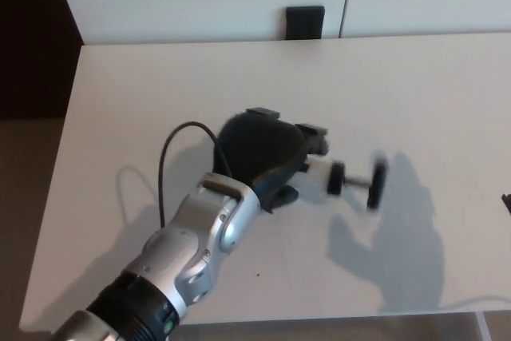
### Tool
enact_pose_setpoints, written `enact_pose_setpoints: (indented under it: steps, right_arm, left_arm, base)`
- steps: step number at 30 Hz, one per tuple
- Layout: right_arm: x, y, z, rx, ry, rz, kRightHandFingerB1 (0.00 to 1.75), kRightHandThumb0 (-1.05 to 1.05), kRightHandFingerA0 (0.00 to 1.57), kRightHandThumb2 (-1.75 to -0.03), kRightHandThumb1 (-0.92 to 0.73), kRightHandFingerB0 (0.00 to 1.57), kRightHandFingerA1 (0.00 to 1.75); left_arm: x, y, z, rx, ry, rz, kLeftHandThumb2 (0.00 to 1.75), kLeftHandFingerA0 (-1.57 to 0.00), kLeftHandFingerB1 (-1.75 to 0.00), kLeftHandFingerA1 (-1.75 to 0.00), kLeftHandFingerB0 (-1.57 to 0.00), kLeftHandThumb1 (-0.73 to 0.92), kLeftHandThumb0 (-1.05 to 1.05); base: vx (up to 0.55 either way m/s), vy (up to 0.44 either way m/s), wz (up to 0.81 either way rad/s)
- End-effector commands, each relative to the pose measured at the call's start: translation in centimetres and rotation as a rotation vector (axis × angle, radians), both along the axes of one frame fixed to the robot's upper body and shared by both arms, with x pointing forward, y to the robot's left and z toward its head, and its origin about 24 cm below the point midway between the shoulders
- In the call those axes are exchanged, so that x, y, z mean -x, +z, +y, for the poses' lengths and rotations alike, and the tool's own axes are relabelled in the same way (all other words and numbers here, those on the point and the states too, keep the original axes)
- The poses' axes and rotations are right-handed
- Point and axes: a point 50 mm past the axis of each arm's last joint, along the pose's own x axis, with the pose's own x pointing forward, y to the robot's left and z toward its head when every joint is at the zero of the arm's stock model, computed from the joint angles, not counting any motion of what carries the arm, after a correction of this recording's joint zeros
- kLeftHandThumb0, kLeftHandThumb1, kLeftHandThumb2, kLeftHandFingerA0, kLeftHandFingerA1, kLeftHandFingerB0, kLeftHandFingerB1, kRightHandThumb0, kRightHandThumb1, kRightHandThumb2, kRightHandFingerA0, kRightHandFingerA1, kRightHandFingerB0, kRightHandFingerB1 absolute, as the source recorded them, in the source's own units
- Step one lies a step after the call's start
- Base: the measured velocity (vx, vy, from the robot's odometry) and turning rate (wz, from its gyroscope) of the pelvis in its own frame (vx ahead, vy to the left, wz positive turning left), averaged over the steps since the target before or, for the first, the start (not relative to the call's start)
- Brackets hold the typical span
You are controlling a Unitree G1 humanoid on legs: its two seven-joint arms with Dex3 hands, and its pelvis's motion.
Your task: The robot walks towards a desk on which an air pump is kept in the middle. It lifts it up and holds it with its left hand and uses its right hand to compress it by pushing its handle inwards.
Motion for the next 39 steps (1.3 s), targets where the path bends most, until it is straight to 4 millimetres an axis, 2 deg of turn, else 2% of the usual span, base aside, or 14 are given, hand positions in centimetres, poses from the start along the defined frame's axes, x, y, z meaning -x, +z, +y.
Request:
enact_pose_setpoints:
  steps: [1, 14, 15, 16, 18, 19, 21, 22, 23, 27, 32, 33, 34, 39]
  right_arm:
    - [0.8, 0.7, -0.2, 0.043, -0.006, -0.04, 0.16, -0.84, 0.0, -1.22, -0.8, 0.0, 0.23]
    - [3.1, 1.1, -1.7, 0.129, -0.012, -0.024, 0.12, -0.9, 0.01, -1.24, -0.85, 0.01, 0.2]
    - [3.3, 1.1, -1.8, 0.133, -0.01, -0.022, 0.12, -0.89, 0.01, -1.24, -0.84, 0.01, 0.19]
    - [3.5, 1.1, -1.9, 0.136, -0.009, -0.02, 0.12, -0.89, 0.01, -1.24, -0.84, 0.01, 0.19]
    - [4.6, 1.2, -2.6, 0.147, -0.005, -0.014, 0.11, -0.92, 0.06, -1.22, -0.81, 0.06, 0.18]
    - [5.6, 1.1, -3.2, 0.16, -0.004, -0.006, 0.06, -0.98, 0.07, -1.21, -0.8, 0.07, 0.13]
    - [6.7, 1.2, -3.9, 0.175, -0.002, 0.003, 0.06, -0.98, 0.07, -1.21, -0.8, 0.07, 0.13]
    - [7.5, 1.3, -4.3, 0.194, -0.014, 0.008, 0.12, -0.93, 0.08, -1.19, -0.77, 0.09, 0.24]
    - [8.8, 1.5, -5.1, 0.224, -0.037, 0.007, 0.24, -0.81, 0.05, -1.13, -0.72, 0.06, 0.41]
    - [10.9, 2.1, -6.7, 0.299, -0.064, -0.007, 0.25, -0.74, 0.0, -1.16, -0.73, 0.0, 0.41]
    - [13.5, 3.6, -8.7, 0.387, -0.148, -0.031, 0.25, -0.86, 0.06, -1.14, -0.73, 0.07, 0.47]
    - [14.2, 4.0, -9.3, 0.405, -0.171, -0.037, 0.27, -0.86, 0.03, -0.73, -0.92, 0.01, 0.39]
    - [15.0, 4.1, -10.0, 0.408, -0.191, -0.034, 0.16, -0.91, 0.07, -1.15, -0.75, 0.1, 0.4]
    - [17.0, 3.4, -11.3, 0.381, -0.212, 0.01, 0.15, -0.95, 0.0, -1.15, -0.76, 0.13, 0.37]
  left_arm:
    - [0.9, 0.3, -1.0, -0.14, -0.073, 0.252, 0.94, 0.0, 0.0, 0.0, 0.0, 0.58, -0.96]
    - [5.0, 7.0, 2.1, 0.029, -0.217, 0.051, 0.95, 0.0, 0.0, 0.0, 0.0, 0.59, -0.99]
    - [5.3, 7.6, 2.3, 0.044, -0.218, 0.041, 0.61, 0.0, 0.0, 0.0, 0.0, 0.66, -0.89]
    - [5.6, 8.0, 2.5, 0.055, -0.219, 0.034, 0.61, 0.0, 0.0, 0.0, 0.0, 0.66, -0.89]
    - [7.2, 11.2, 4.4, 0.131, -0.225, -0.081, 0.6, 0.0, 0.0, 0.0, 0.0, 0.65, -0.89]
    - [8.5, 13.4, 6.6, 0.18, -0.214, -0.167, 0.93, 0.0, -0.01, 0.0, 0.0, 0.56, -0.95]
    - [10.2, 15.6, 8.5, 0.206, -0.211, -0.258, 0.93, 0.0, -0.01, 0.0, 0.0, 0.56, -0.95]
    - [11.3, 16.5, 9.9, 0.228, -0.204, -0.292, 0.59, 0.0, 0.0, 0.0, 0.0, 0.62, -0.85]
    - [13.4, 17.6, 12.2, 0.249, -0.199, -0.369, 0.86, 0.0, 0.0, 0.0, 0.0, 0.51, -0.87]
    - [17.2, 18.8, 15.7, 0.265, -0.201, -0.469, 0.83, 0.0, -0.06, 0.0, 0.0, 0.48, -0.81]
    - [21.4, 18.7, 20.2, 0.419, -0.171, -0.387, 0.72, 0.0, -0.14, -0.06, -0.05, 0.38, -0.59]
    - [22.8, 18.5, 21.7, 0.45, -0.121, -0.373, 0.69, 0.0, -0.03, 0.0, -0.01, 0.38, -0.58]
    - [24.4, 18.0, 23.5, 0.535, -0.036, -0.288, 0.64, 0.0, -0.12, 0.0, -0.03, 0.32, -0.44]
    - [28.3, 16.1, 27.7, 0.868, -0.052, 0.308, 0.58, -0.12, -0.3, -0.28, -0.24, 0.53, -0.54]
  base:
    - [0.0, 0.0, 0.0]
    - [0.0, 0.0, 0.0]
    - [0.0, 0.0, 0.0]
    - [0.0, 0.0, 0.0]
    - [0.0, 0.0, 0.0]
    - [0.0, 0.0, 0.0]
    - [0.0, 0.0, 0.0]
    - [0.0, 0.0, 0.0]
    - [0.0, 0.0, 0.0]
    - [0.0, 0.0, 0.0]
    - [0.0, 0.0, 0.0]
    - [0.0, 0.0, 0.0]
    - [0.0, 0.0, 0.0]
    - [0.0, 0.0, 0.0]
